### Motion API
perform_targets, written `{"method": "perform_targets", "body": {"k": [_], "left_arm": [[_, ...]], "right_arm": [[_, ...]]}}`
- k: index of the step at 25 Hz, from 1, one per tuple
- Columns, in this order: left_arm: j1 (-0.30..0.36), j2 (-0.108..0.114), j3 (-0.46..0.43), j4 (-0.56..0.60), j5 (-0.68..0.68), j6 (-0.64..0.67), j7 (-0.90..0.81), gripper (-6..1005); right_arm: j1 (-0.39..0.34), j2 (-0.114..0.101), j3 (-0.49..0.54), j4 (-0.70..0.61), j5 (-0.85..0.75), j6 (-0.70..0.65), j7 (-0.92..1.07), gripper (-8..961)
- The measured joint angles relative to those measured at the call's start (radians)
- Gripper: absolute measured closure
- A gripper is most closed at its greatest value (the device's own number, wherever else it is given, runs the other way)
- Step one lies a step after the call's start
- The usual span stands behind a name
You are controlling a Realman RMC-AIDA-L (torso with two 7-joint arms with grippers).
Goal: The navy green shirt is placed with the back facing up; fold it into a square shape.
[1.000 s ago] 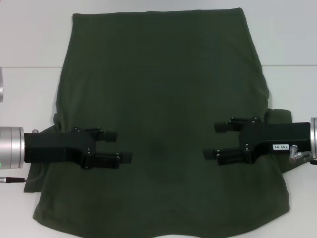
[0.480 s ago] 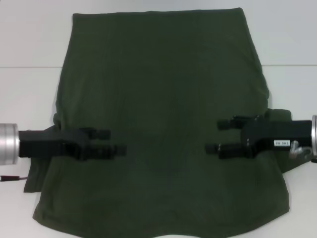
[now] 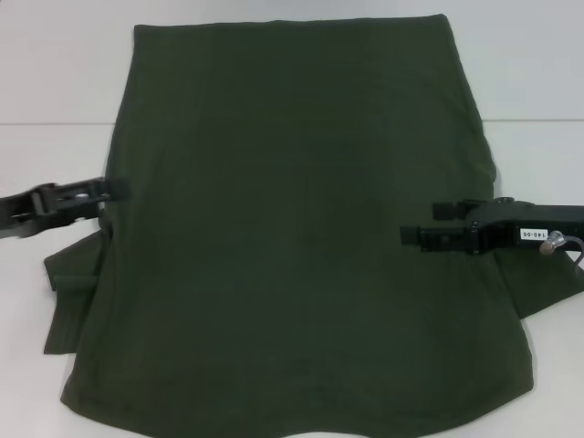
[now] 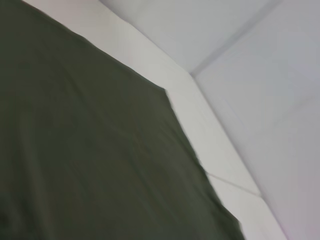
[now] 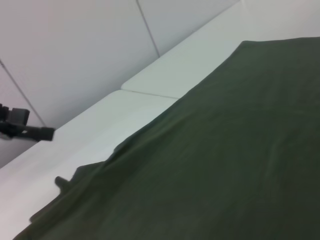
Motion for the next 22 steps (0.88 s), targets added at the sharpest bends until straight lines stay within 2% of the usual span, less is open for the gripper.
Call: {"method": "perform_targets", "body": {"k": [4, 7, 17, 22], "left_arm": [[0.049, 0.011, -0.003, -0.016, 0.010, -0.081, -0.059, 95], [0.076, 0.010, -0.002, -0.036, 0.013, -0.119, -0.053, 95], [0.129, -0.040, 0.009, -0.065, 0.013, -0.224, 0.124, 96], [0.133, -0.047, 0.021, -0.091, 0.013, -0.290, 0.145, 96]], "right_arm": [[-0.006, 0.000, 0.006, 0.002, -0.001, 0.021, 0.002, 12], [-0.007, 0.001, 0.008, 0.009, 0.000, 0.039, 0.003, 12], [-0.007, 0.000, 0.011, 0.023, 0.005, 0.105, 0.003, 12], [-0.007, 0.003, 0.018, 0.028, 0.007, 0.124, 0.003, 12]]}}
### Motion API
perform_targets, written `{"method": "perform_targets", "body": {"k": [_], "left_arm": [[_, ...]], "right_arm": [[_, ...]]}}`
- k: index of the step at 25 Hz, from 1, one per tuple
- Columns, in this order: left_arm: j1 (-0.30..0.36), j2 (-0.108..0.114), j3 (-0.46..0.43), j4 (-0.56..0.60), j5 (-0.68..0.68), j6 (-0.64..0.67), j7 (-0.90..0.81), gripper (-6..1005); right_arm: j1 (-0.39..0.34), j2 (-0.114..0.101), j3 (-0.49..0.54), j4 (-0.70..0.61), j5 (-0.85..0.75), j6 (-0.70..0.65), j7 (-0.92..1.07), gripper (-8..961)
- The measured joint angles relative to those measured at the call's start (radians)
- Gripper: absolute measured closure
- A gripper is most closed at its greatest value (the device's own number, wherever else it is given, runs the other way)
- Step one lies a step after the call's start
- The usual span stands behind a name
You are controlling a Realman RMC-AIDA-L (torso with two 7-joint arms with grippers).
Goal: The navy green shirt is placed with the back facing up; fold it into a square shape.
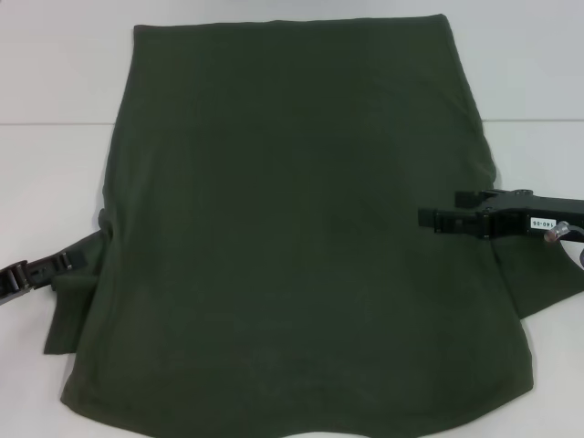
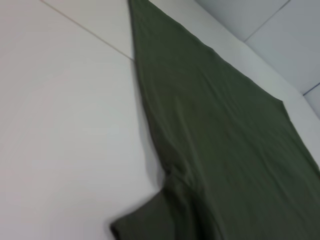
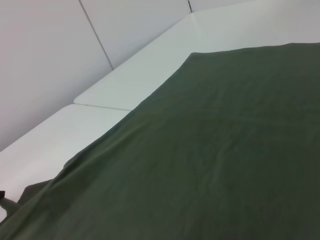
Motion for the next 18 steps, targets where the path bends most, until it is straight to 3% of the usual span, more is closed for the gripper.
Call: {"method": "perform_targets", "body": {"k": [9, 18], "left_arm": [[0.001, -0.008, 0.000, -0.037, -0.001, -0.024, 0.033, 95], [0.010, -0.019, -0.037, -0.030, -0.026, 0.052, 0.045, 95]], "right_arm": [[0.000, 0.002, 0.005, 0.002, 0.001, -0.002, 0.001, 12], [-0.001, 0.001, 0.025, 0.012, 0.002, -0.010, 0.001, 12]]}}
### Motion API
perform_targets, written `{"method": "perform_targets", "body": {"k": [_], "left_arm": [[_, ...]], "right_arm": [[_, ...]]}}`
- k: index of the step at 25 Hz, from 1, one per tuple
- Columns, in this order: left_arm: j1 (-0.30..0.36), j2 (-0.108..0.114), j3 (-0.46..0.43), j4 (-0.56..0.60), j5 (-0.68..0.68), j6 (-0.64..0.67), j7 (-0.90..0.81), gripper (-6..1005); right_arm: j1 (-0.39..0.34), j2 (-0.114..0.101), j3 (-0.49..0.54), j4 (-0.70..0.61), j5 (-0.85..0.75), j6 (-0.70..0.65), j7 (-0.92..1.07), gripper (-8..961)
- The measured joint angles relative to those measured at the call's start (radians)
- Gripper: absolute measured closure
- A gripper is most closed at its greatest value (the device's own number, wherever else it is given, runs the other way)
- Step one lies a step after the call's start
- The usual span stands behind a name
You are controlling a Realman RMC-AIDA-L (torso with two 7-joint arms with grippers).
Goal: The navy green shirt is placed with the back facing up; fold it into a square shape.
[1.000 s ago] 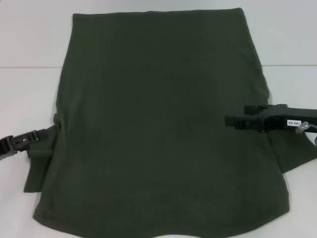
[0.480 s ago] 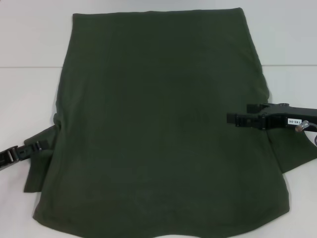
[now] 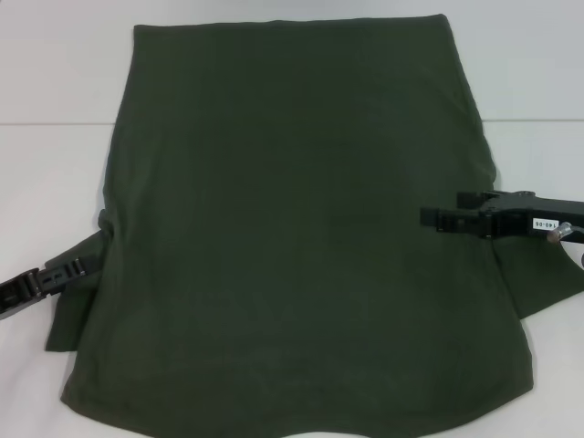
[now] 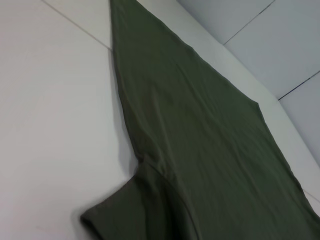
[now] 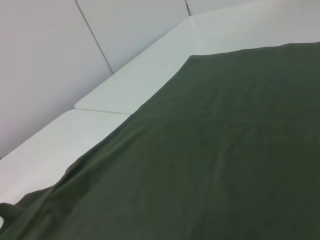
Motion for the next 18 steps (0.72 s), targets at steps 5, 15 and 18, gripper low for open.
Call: {"method": "perform_targets", "body": {"k": [5, 15, 18], "left_arm": [[0.002, 0.001, -0.004, -0.005, 0.007, -0.012, 0.000, 96], [-0.010, -0.005, -0.001, -0.007, 0.003, -0.030, 0.000, 95], [-0.021, -0.006, -0.002, -0.007, 0.001, -0.031, 0.000, 95]], "right_arm": [[-0.006, -0.001, 0.006, 0.000, 0.000, -0.002, 0.000, 12], [-0.008, -0.001, 0.016, 0.000, 0.000, -0.002, 0.000, 12], [-0.008, 0.000, 0.017, 0.000, 0.000, -0.002, 0.000, 12]]}}
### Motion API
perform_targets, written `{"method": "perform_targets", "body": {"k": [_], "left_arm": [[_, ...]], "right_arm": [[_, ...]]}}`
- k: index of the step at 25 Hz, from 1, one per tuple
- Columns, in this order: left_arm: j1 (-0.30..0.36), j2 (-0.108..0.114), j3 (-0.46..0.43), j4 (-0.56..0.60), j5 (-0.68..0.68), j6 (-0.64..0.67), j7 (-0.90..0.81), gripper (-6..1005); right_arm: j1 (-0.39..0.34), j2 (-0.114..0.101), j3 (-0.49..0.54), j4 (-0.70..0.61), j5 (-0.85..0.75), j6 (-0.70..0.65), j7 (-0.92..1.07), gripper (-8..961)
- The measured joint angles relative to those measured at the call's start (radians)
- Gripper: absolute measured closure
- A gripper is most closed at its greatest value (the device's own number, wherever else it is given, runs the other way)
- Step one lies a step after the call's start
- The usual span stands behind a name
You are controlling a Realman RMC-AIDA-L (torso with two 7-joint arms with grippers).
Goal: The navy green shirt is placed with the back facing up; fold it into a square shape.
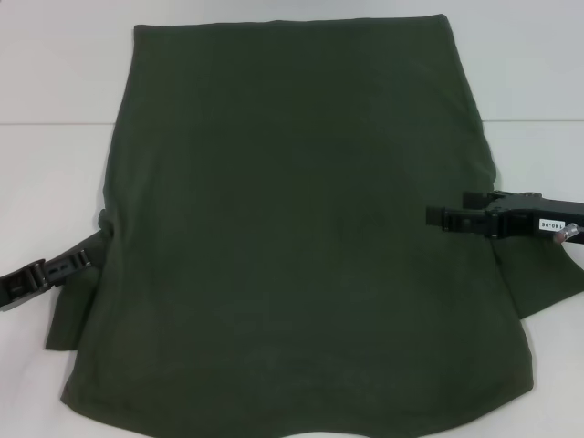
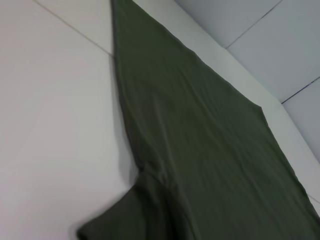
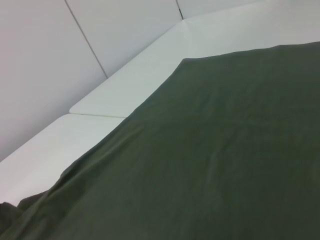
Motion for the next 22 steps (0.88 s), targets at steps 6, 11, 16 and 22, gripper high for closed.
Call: {"method": "perform_targets", "body": {"k": [6, 11, 16, 22], "left_arm": [[-0.003, 0.001, 0.002, 0.000, 0.012, -0.010, -0.002, 96], [0.005, 0.001, 0.001, 0.000, 0.013, -0.032, -0.004, 95], [0.005, -0.003, -0.003, 0.005, 0.008, -0.044, -0.001, 129], [0.005, -0.008, 0.000, 0.003, 0.012, -0.065, -0.007, 196]], "right_arm": [[-0.002, 0.001, 0.002, 0.000, 0.000, 0.000, 0.000, 12], [-0.002, 0.001, 0.016, 0.000, 0.000, 0.000, 0.000, 12], [-0.002, 0.000, 0.025, 0.000, 0.000, 0.000, 0.000, 12], [-0.006, -0.002, 0.027, 0.005, 0.000, -0.002, 0.000, 12]]}}
